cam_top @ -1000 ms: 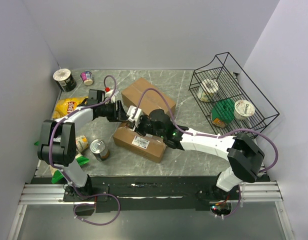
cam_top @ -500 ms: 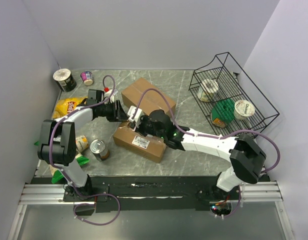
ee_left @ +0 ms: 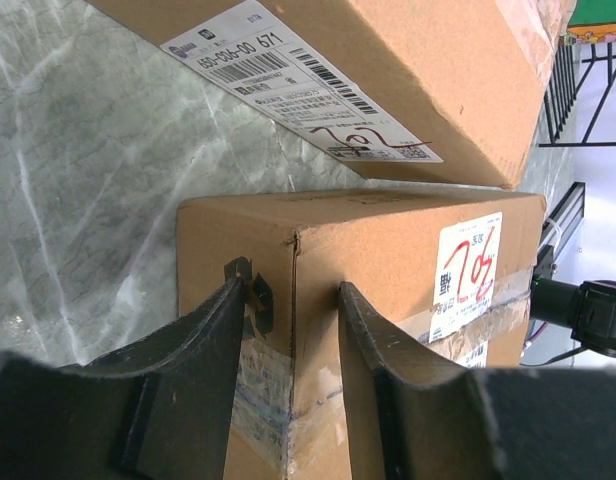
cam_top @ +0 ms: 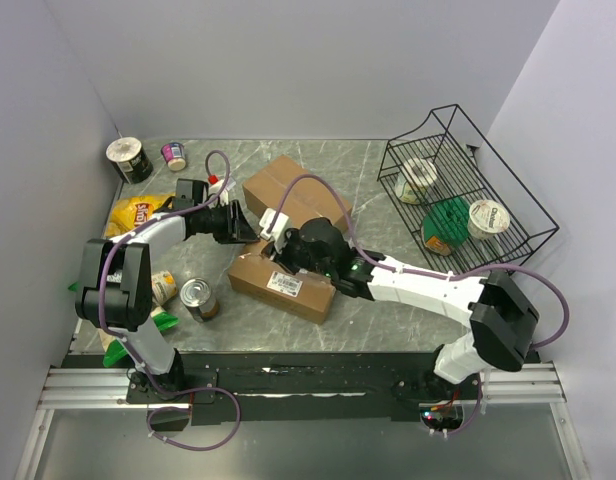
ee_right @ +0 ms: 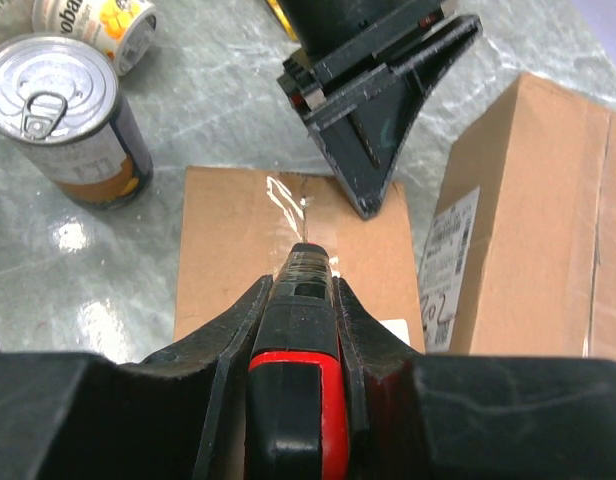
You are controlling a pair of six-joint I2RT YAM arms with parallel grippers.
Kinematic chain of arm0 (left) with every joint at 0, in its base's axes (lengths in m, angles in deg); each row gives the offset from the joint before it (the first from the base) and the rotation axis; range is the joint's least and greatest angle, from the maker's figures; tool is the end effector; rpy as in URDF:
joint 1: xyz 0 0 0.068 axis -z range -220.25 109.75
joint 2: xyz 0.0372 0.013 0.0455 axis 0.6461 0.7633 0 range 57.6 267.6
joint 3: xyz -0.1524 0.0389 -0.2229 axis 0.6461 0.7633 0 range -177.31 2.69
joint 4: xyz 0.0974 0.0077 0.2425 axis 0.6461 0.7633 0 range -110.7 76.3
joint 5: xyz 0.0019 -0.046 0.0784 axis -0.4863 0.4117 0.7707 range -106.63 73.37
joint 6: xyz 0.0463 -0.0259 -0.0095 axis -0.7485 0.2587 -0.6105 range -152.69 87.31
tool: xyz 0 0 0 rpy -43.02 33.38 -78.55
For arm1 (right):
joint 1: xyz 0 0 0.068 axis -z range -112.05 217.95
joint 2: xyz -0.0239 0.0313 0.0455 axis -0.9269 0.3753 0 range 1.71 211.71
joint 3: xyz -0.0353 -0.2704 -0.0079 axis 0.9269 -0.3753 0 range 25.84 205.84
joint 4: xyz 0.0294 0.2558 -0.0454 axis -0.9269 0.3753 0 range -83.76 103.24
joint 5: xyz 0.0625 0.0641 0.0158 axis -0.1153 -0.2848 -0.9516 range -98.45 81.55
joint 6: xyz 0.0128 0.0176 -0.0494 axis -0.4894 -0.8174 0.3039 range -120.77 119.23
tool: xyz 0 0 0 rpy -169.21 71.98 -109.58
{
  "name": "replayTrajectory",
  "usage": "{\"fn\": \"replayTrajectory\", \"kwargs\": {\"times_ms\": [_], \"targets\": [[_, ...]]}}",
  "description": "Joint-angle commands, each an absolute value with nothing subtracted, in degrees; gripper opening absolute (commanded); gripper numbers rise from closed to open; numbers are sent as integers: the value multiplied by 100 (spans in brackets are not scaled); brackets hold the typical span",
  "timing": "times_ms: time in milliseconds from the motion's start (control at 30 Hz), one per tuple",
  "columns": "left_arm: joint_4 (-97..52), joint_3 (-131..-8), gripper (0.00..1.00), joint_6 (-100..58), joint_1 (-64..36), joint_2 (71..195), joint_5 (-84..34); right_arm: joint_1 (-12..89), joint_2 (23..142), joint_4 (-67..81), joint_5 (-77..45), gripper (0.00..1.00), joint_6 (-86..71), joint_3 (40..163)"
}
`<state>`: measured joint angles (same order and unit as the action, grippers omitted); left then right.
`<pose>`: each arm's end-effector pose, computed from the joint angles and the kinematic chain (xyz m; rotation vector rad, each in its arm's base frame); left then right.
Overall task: Unpack the express box
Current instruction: Cut the express box at the center of the board.
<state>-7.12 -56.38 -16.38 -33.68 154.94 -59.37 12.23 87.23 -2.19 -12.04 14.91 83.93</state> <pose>0.3400 -0.0634 0.1920 0.1208 2.4406 -1.0949 0.1942 0.2889 0.2814 -1.1657 1.5477 0.5302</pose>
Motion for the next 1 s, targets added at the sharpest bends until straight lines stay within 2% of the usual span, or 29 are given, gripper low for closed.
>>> {"fn": "replayTrajectory", "kwargs": {"times_ms": [0, 733, 967], "targets": [[-383, -5506, 41, -1881, -3409, 15806, -5090, 1267, 8249, 790, -923, 0, 1338, 8570], [-409, -5514, 37, -1960, -3410, 15937, -5073, 1399, 7484, 1792, -862, 0, 1391, 8368], [-383, -5576, 36, -2083, -3409, 16034, -5082, 1557, 6993, 1898, -1275, 0, 1645, 8025]]}}
